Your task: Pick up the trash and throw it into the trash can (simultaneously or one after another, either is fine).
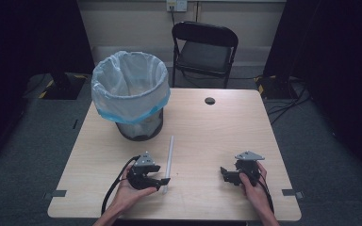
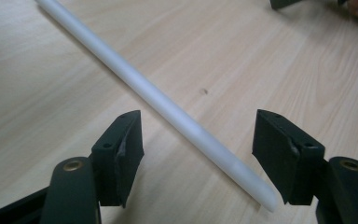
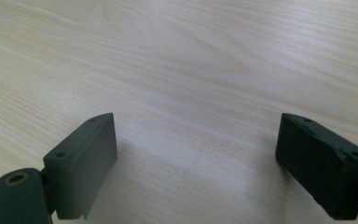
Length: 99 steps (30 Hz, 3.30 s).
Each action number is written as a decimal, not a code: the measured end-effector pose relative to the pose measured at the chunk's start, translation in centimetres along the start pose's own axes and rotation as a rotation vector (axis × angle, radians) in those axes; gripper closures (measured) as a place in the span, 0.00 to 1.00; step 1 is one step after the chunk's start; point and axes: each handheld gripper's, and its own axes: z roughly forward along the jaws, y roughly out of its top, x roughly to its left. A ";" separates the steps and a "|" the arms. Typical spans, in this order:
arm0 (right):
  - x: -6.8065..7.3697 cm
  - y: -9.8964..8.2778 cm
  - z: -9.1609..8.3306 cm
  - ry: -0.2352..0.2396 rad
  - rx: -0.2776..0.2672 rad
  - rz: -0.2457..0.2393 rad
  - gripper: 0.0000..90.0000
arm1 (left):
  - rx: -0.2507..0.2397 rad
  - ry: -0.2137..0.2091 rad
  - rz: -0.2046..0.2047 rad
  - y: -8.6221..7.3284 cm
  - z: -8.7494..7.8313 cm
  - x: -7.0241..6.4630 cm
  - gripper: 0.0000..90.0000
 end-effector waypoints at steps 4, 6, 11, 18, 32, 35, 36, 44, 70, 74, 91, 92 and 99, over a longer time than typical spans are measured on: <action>0.0 0.0 0.0 -0.002 0.000 -0.002 0.13 | 0.049 0.063 0.060 -0.1 0.8 -0.5 0.36; 0.0 0.0 0.0 -0.001 -0.001 -0.002 0.13 | 0.064 0.074 0.095 -0.3 0.9 -0.7 0.44; 0.0 0.0 0.0 -0.002 -0.001 -0.002 0.13 | 0.080 0.102 0.113 -0.2 0.5 -0.4 0.62; 0.0 0.0 0.0 -0.004 -0.001 0.000 0.13 | 0.095 0.102 0.103 -0.3 0.0 0.1 0.70; 0.1 0.0 0.0 -0.006 -0.001 0.002 0.13 | 0.151 0.098 0.083 0.2 -0.6 1.5 0.88; 0.1 0.0 0.0 -0.006 -0.001 0.002 0.13 | 0.159 0.091 0.078 0.3 -0.6 1.6 0.88; 0.0 0.0 0.0 -0.006 -0.001 0.001 0.13 | 0.152 0.086 0.070 0.3 -0.6 1.6 0.88; 0.1 0.0 0.0 -0.006 -0.001 0.002 0.13 | 0.117 0.029 0.020 -0.2 -0.8 2.6 0.89; 0.1 0.0 0.0 -0.006 -0.001 0.002 0.13 | -0.053 -0.029 0.006 0.7 -3.0 2.6 0.89; 0.1 0.0 0.0 -0.006 -0.001 0.002 0.13 | -0.085 -0.018 0.011 1.1 -3.7 2.6 0.89; 0.0 0.0 0.0 -0.006 0.000 0.003 0.13 | -0.225 -0.028 -0.028 2.2 -7.0 3.3 0.89; 0.0 0.0 0.0 -0.006 0.000 0.002 0.13 | -0.220 -0.018 -0.019 2.3 -7.2 3.4 0.89; 0.0 0.0 0.0 -0.006 0.000 0.002 0.13 | -0.265 0.004 0.000 3.2 -9.1 3.7 0.89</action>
